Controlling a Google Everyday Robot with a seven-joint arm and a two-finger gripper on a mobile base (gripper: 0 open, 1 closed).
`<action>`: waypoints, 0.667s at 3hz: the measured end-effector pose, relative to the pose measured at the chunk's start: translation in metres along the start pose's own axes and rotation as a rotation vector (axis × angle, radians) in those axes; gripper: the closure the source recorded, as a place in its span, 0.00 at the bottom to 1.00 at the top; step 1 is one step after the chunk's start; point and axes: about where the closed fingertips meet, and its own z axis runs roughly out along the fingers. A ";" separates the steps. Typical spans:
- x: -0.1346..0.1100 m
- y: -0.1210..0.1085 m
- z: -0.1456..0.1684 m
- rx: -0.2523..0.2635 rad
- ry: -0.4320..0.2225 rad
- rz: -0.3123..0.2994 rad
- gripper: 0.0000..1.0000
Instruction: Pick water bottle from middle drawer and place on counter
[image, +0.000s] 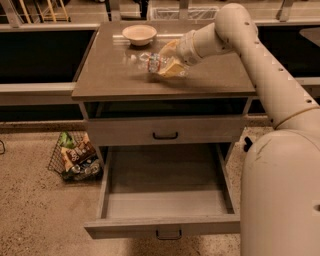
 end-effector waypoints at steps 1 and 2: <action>0.002 -0.001 0.000 0.002 -0.001 0.005 0.00; -0.009 -0.007 -0.022 0.056 -0.008 -0.024 0.00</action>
Offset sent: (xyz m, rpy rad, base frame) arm -0.0237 -0.0307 0.0635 0.0300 -0.1620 -0.0578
